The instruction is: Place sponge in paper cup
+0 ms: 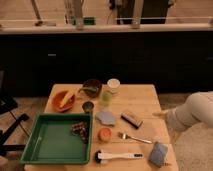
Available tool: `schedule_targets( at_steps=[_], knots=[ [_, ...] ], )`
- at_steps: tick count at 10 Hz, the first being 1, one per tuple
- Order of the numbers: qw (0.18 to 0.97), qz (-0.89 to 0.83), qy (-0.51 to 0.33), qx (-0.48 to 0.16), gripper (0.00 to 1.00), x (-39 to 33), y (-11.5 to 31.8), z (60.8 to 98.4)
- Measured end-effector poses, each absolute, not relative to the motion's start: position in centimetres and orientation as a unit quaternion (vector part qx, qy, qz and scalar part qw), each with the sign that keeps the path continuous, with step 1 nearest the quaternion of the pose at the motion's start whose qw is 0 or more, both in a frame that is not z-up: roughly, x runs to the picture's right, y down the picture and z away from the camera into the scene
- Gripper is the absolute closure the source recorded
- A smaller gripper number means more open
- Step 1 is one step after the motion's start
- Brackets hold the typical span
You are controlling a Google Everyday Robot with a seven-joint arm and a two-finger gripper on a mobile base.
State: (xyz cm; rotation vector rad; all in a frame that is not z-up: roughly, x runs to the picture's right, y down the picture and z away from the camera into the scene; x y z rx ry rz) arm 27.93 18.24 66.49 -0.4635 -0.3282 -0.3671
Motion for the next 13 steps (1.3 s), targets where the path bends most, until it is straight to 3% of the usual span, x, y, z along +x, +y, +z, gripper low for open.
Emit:
schedule_targets(
  at_steps=[6, 13],
  knots=[
    [0.938, -0.198, -0.165, -0.230, 0.20, 27.7, 18.6, 66.8],
    [0.884, -0.289, -0.263, -0.257, 0.20, 25.7, 25.0, 70.6]
  ],
)
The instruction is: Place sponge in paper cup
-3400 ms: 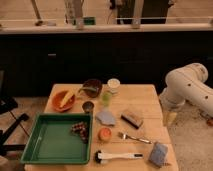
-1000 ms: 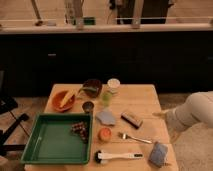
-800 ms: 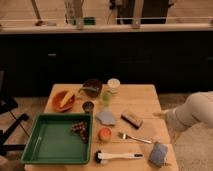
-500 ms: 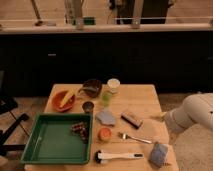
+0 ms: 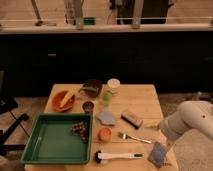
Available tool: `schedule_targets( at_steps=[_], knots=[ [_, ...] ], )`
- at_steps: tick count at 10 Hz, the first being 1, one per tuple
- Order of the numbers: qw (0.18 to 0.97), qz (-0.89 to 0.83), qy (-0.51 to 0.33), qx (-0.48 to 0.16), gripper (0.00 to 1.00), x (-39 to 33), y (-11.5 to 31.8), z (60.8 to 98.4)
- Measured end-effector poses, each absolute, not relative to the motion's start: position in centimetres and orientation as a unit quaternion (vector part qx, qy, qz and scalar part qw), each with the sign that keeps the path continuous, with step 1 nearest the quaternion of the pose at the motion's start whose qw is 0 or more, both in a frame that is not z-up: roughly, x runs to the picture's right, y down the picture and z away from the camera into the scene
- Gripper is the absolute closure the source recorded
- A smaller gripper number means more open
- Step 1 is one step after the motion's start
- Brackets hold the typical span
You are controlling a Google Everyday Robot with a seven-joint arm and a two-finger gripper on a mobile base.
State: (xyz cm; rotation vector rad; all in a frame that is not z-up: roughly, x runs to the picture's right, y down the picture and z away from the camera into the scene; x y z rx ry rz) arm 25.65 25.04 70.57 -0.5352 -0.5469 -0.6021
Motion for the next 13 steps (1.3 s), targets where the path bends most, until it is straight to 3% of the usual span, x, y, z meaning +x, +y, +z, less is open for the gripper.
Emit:
schedule_targets(
  at_steps=[9, 13],
  knots=[
    [0.862, -0.269, -0.302, -0.304, 0.20, 27.5, 31.4, 73.2],
    [0.855, -0.262, -0.305, -0.326, 0.20, 28.1, 32.3, 74.1]
  ],
)
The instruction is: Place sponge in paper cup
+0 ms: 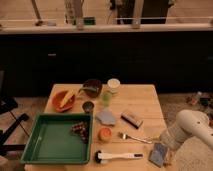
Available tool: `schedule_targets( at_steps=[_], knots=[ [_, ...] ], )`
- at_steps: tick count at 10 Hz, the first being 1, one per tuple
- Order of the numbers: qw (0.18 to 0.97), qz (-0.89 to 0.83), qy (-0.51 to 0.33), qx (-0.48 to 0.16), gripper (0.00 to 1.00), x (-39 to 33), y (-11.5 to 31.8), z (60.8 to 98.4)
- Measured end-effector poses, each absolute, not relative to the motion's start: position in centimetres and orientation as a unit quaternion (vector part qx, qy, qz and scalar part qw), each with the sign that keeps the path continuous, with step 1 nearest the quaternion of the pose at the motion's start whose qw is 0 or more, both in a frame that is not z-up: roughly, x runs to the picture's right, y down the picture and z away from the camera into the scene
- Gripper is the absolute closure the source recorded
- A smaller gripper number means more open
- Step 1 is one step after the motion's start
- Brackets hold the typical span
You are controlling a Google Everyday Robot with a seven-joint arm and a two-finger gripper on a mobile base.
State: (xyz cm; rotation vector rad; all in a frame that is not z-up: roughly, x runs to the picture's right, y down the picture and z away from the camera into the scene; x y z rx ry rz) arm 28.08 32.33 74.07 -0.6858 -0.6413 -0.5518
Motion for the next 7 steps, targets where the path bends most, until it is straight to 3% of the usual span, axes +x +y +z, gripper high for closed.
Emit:
schedule_targets(
  at_steps=[7],
  knots=[
    [0.849, -0.247, -0.315, -0.344, 0.20, 28.97, 33.43, 74.93]
  ],
)
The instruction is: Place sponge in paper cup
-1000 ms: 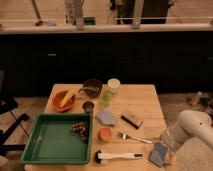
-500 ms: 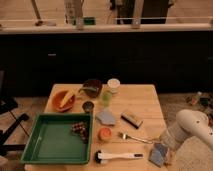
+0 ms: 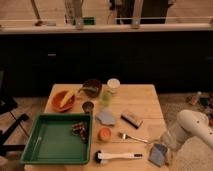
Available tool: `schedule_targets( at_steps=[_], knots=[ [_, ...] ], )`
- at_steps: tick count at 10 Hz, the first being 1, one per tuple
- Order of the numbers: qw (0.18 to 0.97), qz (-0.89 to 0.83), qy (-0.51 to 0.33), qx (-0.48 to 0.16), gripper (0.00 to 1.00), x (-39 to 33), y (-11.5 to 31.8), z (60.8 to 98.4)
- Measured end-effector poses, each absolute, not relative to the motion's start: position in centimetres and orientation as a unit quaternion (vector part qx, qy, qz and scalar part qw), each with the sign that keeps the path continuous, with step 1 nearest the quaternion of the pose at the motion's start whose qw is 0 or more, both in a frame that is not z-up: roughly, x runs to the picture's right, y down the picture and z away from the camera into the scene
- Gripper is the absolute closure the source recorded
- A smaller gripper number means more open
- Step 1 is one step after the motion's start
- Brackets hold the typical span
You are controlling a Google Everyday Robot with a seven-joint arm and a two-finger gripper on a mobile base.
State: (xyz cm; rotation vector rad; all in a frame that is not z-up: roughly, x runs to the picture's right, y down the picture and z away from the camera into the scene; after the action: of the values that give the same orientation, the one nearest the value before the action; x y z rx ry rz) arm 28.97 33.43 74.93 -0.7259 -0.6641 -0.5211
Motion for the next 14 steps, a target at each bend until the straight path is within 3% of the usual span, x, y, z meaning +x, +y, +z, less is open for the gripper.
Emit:
schedule_targets(
  at_steps=[4, 6, 12, 14],
  knots=[
    [0.847, -0.243, -0.319, -0.348, 0.20, 29.1, 33.0, 75.4],
    [0.848, -0.240, -0.321, -0.347, 0.34, 29.1, 32.8, 75.6],
    [0.849, -0.233, -0.327, -0.342, 0.94, 29.2, 32.5, 75.9],
    [0.858, -0.228, -0.311, -0.340, 1.00, 29.4, 32.3, 75.6]
  ],
)
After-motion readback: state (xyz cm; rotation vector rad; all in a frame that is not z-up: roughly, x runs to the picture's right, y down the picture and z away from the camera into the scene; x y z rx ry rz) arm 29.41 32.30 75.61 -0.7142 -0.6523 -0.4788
